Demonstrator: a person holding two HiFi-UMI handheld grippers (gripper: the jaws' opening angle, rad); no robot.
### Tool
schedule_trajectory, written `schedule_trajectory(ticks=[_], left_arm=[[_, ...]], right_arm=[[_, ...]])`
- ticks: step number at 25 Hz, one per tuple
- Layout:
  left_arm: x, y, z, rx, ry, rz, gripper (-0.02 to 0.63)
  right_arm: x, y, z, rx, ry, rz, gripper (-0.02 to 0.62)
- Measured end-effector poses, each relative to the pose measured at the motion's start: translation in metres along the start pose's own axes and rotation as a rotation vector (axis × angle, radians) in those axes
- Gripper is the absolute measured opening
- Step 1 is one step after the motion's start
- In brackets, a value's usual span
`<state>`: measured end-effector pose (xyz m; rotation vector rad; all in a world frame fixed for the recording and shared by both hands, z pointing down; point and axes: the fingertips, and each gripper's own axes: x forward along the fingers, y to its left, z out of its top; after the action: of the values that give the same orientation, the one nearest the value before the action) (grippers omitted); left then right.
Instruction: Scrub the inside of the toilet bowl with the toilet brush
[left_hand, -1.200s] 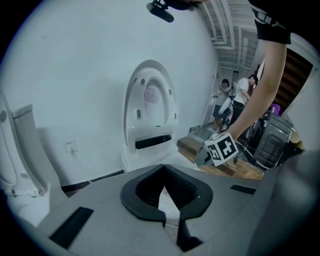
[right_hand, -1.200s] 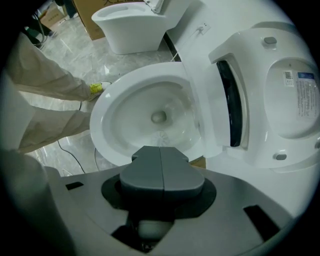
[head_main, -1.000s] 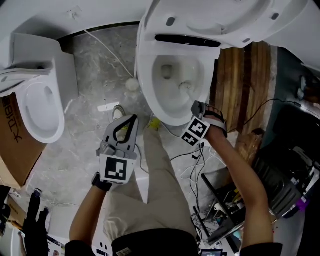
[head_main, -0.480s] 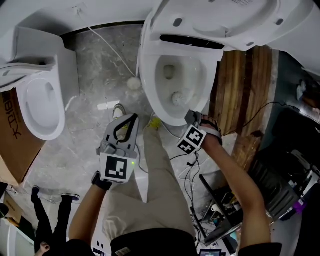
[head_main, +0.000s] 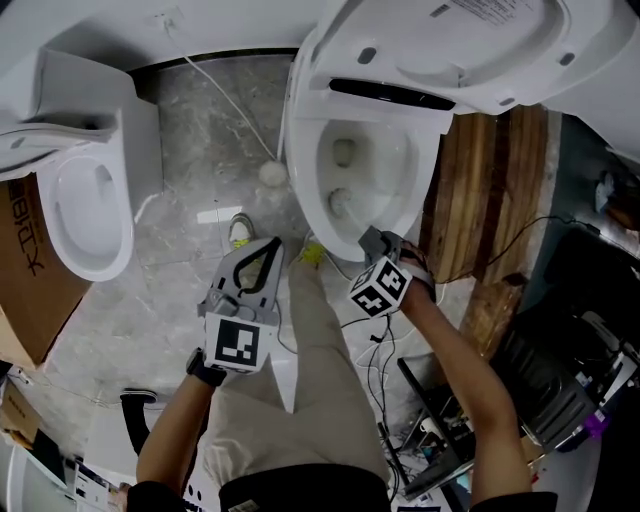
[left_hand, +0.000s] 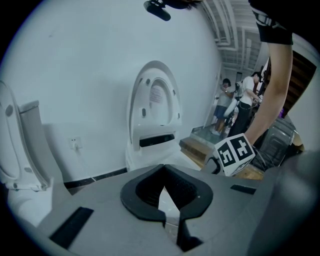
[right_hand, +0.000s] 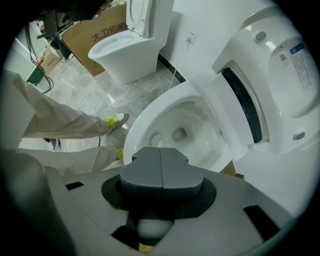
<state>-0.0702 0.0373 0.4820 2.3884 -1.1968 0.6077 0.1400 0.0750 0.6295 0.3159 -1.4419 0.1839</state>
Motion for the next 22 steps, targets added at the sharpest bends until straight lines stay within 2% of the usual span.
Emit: schedule_trajectory(ticks=[10, 22], left_arm=[[0.001, 0.003, -0.007, 0.000, 0.010, 0.003, 0.018], [0.007, 0.013, -0.018, -0.037, 0.020, 0.028, 0.018]], right_arm=[[0.008, -0.035, 0.043, 0.034, -0.094, -0.059, 0.156], [0.032, -0.089, 0.073, 0.115, -0.142, -0.114, 0.156]])
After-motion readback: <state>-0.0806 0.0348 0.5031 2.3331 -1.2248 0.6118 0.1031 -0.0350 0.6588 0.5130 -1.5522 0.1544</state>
